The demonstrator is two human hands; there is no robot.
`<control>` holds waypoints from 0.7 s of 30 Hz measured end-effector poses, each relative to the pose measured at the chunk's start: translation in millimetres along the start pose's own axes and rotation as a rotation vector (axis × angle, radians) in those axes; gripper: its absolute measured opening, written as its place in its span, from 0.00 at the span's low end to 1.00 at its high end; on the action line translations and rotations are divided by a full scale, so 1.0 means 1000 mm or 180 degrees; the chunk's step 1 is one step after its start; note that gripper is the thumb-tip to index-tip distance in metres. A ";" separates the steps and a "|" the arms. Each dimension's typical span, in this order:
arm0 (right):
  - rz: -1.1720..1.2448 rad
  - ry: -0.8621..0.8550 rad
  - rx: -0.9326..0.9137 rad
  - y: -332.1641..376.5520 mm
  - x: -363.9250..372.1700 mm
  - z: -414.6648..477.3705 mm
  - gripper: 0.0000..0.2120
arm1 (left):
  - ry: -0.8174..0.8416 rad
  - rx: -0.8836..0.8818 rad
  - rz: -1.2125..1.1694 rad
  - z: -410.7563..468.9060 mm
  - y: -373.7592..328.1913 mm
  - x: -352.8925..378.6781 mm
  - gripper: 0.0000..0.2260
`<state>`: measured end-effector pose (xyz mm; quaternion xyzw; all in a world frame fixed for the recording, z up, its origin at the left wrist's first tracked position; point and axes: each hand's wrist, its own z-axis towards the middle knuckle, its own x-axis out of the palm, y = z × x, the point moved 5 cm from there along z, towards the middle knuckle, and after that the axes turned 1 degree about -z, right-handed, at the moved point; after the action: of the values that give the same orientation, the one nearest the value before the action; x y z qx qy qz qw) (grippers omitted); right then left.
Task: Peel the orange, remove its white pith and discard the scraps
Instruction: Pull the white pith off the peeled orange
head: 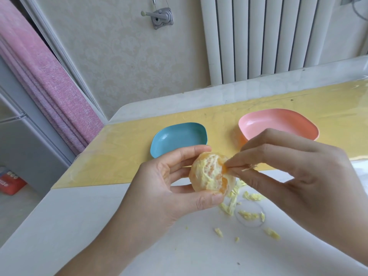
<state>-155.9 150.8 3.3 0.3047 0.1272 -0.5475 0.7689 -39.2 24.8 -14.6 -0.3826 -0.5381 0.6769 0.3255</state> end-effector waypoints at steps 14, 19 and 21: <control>0.0073 0.0368 0.0178 -0.008 0.013 -0.003 0.05 | -0.0107 0.0005 -0.0005 0.002 0.001 0.000 0.27; 0.0428 -0.0055 0.0324 -0.009 0.001 -0.002 0.03 | -0.0231 0.0105 -0.0050 0.004 0.000 -0.005 0.27; 0.0548 -0.0172 0.0359 -0.008 -0.002 -0.001 0.07 | -0.0266 0.0140 -0.0073 0.004 0.000 -0.006 0.28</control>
<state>-163.8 150.7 1.0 0.3423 0.0488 -0.4937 0.7979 -39.9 17.6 -12.6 -0.3404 -0.5405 0.7002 0.3189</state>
